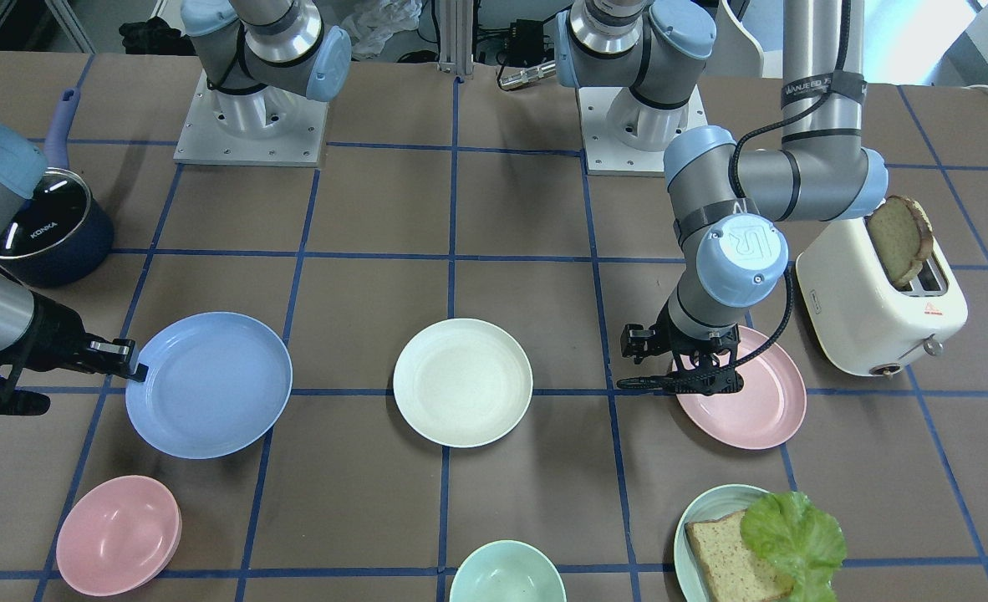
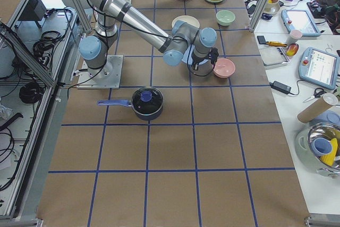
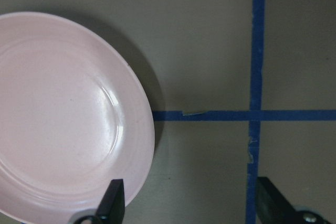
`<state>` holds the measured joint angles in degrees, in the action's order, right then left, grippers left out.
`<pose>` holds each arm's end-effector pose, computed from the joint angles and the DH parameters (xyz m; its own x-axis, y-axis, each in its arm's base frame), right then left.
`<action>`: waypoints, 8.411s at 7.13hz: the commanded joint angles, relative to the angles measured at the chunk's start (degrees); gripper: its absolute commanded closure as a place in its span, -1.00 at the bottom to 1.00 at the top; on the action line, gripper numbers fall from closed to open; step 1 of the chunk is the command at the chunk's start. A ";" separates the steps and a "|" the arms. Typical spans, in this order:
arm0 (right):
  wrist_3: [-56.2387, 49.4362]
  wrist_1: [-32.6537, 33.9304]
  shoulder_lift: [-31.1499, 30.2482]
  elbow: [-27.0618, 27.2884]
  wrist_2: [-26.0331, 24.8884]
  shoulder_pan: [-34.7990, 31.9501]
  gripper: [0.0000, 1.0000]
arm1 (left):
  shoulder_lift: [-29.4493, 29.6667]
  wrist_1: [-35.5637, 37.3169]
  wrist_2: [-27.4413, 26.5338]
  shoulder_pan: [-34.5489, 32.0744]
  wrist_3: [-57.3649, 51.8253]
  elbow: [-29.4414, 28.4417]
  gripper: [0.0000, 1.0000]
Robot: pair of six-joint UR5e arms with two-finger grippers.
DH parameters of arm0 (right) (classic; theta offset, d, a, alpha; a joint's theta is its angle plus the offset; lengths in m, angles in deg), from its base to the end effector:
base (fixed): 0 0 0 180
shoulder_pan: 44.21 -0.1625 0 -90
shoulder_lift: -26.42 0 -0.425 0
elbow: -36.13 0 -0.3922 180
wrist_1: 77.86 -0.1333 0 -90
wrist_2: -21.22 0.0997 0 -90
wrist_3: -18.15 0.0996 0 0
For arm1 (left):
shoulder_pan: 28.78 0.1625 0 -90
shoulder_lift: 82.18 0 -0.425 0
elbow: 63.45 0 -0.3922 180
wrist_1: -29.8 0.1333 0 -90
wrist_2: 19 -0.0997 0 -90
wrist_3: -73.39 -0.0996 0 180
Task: Stack three plates with pink and blue
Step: 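Reach the left gripper to the pink plate and grasp its rim, then carry the pink plate with the left gripper onto the cream plate, then release the pink plate with the left gripper while the right carries the blue plate over, then lower the blue plate onto the pink plate with the right gripper, then open the right gripper and raise it away from the stack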
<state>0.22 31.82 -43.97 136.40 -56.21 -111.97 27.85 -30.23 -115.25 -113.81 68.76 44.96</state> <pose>-0.0699 -0.5803 0.2541 -0.9603 0.1050 -0.2583 0.0808 0.9914 0.1025 -0.0755 -0.5454 0.2054 -0.9954 0.0096 -0.0954 -0.0054 0.9878 0.1555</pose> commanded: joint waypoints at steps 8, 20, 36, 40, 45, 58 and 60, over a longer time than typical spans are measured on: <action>0.09 -0.09 0.00 0.10 0.09 -0.09 1.00 | 0.64 2.99 -0.61 -2.05 -1.35 -1.17 1.00; 0.53 -0.70 0.08 -0.07 0.00 -0.09 1.00 | 10.73 -2.64 6.76 -32.82 40.22 -23.07 1.00; 40.13 7.81 -0.54 -0.34 -0.79 -29.67 1.00 | -18.08 -35.51 6.51 -12.35 5.59 -24.83 -1.00; 43.95 7.65 0.26 -0.07 -1.31 -34.19 1.00 | -18.97 -25.40 6.34 -11.03 8.22 -20.34 -1.00; 44.99 7.91 2.46 -0.60 -1.05 -34.45 0.04 | -20.11 -26.10 6.08 -10.51 11.22 -20.25 -1.00; 14.86 -15.38 -13.62 -14.41 -11.77 -25.14 -1.00 | -20.82 -25.58 6.16 -10.24 11.31 -18.76 -1.00; 14.77 -13.90 -13.63 -14.40 -11.51 -24.96 -1.00 | -20.82 -25.40 6.25 -10.24 11.31 -18.76 -1.00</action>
<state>15.16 16.87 -57.55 121.87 -67.75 -137.01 7.08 -55.73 -109.07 -124.09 80.03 26.15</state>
